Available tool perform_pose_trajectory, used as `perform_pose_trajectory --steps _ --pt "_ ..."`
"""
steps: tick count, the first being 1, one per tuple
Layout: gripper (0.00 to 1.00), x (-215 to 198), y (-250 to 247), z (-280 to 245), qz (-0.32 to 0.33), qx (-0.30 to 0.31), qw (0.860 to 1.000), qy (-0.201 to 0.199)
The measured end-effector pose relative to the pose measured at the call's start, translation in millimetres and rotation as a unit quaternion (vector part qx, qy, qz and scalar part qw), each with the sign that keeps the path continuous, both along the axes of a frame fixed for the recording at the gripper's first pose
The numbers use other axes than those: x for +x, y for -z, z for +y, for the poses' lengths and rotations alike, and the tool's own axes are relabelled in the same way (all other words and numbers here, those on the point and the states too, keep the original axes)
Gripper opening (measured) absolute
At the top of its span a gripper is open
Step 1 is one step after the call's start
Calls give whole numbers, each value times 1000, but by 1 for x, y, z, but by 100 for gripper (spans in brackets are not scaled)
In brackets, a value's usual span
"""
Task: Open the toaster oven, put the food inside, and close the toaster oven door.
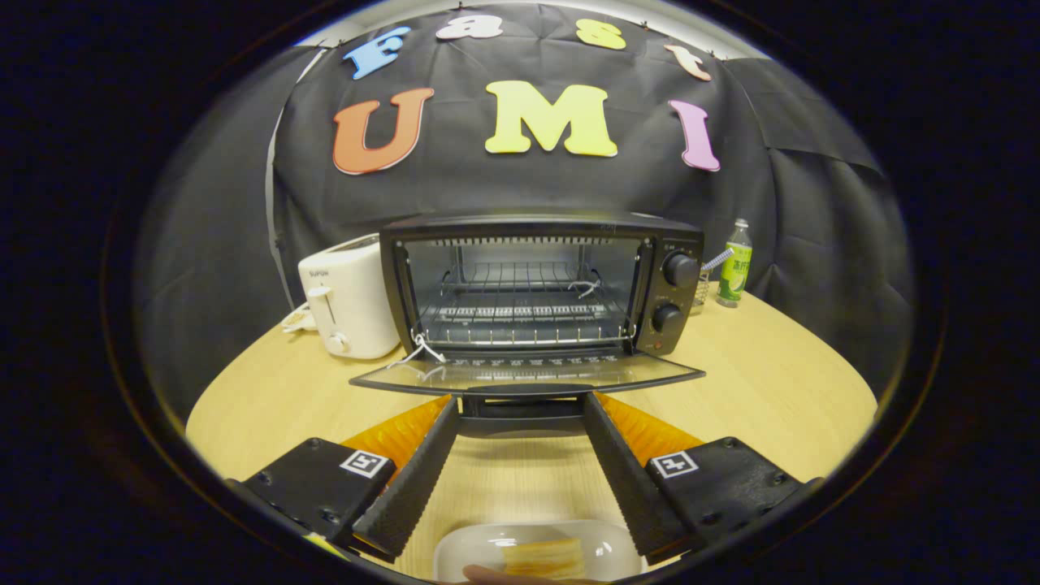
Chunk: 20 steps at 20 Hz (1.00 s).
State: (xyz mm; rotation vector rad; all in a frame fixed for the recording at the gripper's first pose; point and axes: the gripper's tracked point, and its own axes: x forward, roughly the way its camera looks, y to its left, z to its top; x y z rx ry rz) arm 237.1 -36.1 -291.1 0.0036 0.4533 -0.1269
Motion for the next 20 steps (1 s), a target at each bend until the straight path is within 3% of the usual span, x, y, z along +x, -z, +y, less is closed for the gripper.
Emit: perform_pose_trajectory --steps 6,16,20 --pt "100 -3 7 2 2 6 1000 4" --pt "100 -16 30 2 80 24 996 15" --pt "100 -14 4 2 35 27 999 -2"
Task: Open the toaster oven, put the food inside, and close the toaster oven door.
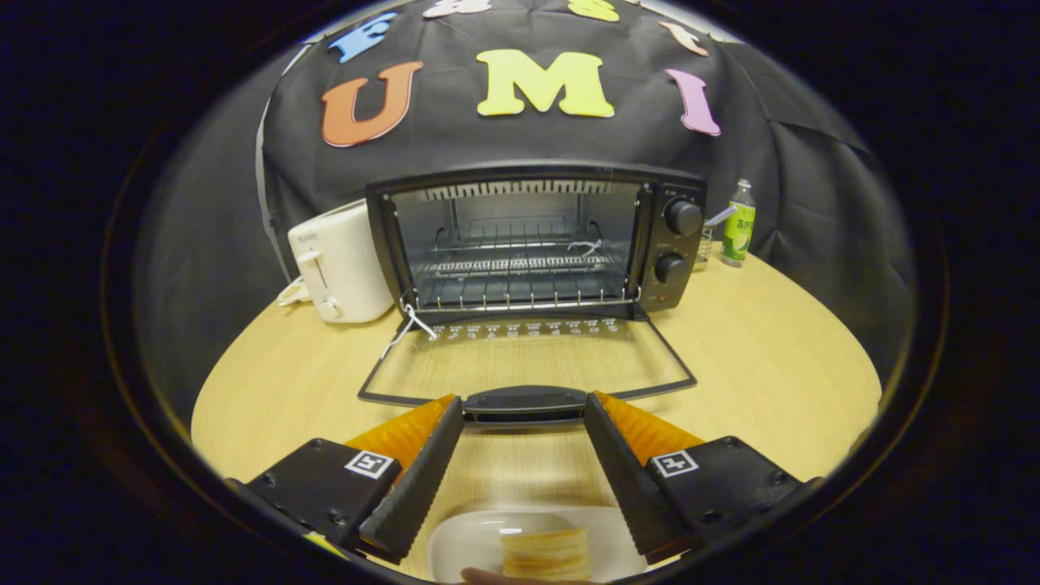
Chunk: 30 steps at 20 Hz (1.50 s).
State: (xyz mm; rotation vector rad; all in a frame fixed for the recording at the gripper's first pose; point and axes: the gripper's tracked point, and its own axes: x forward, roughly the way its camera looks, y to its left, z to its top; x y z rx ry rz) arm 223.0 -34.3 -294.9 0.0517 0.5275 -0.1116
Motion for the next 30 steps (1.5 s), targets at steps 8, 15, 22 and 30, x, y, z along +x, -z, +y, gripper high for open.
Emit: perform_pose_trajectory --steps 8,15,22,30 --pt "99 -78 -40 -2 -43 -8 999 -17" --pt "99 -133 14 4 -10 33 999 -36" --pt "93 -155 53 -3 38 64 997 -27" --pt "64 -157 52 -4 37 139 989 -27"
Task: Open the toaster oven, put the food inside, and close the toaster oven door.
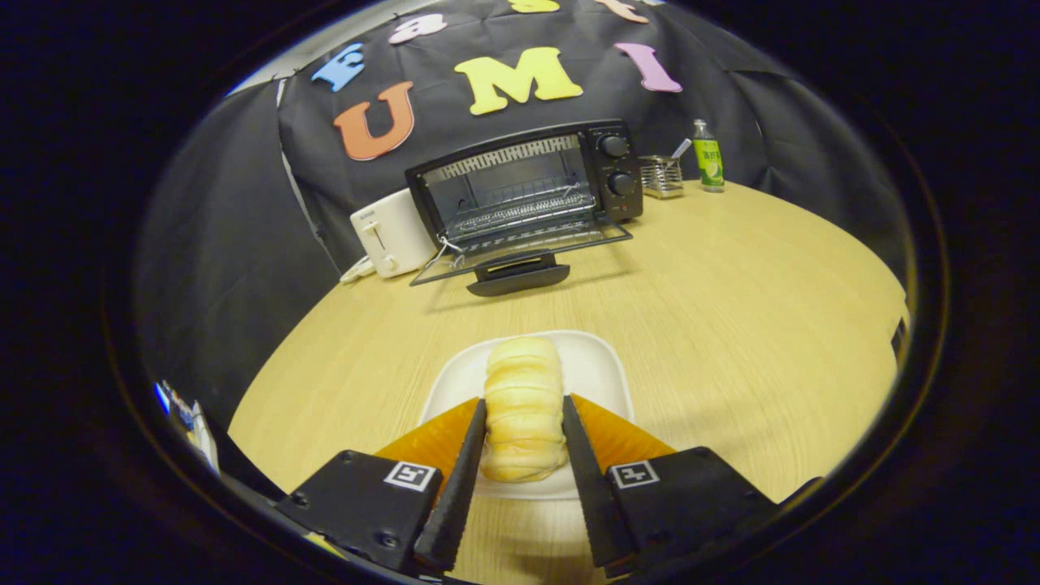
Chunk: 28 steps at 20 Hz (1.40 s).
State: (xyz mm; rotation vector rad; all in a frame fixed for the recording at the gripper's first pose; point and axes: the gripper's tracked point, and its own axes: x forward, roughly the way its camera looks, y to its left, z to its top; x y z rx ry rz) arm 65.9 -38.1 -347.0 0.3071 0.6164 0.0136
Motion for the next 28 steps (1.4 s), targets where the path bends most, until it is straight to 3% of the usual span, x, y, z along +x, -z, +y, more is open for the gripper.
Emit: perform_pose_trajectory --steps 5,8,10,13,15,19,28 --pt "61 1 -35 6 -38 95 995 -9" --pt "60 6 -72 8 -88 177 980 -1" --pt "60 9 -95 11 -120 253 960 6" --pt "59 14 -126 16 -160 376 913 11" --pt "59 17 -133 22 -159 407 899 -9" --pt "61 38 -132 22 -162 393 905 -23" --pt "63 151 -125 2 -133 365 921 -3"
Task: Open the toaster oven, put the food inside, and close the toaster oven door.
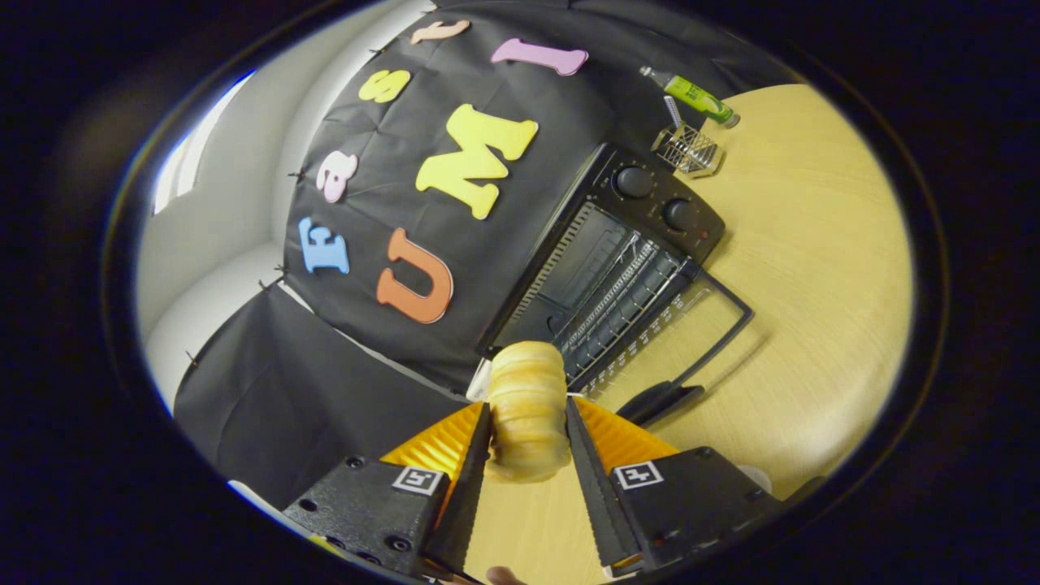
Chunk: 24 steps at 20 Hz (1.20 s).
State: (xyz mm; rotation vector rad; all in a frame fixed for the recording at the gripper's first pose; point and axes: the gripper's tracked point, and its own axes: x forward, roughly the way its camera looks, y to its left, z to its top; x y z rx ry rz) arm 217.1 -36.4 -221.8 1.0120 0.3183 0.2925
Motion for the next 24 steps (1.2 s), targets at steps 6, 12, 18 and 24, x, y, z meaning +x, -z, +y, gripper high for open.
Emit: perform_pose_trajectory --steps 6,12,18,24 --pt "63 69 15 -15 12 -29 999 9" --pt "63 129 18 -28 11 -28 999 31" --pt "63 178 27 -53 18 -56 995 79" --pt "69 194 32 -51 5 -94 992 89"
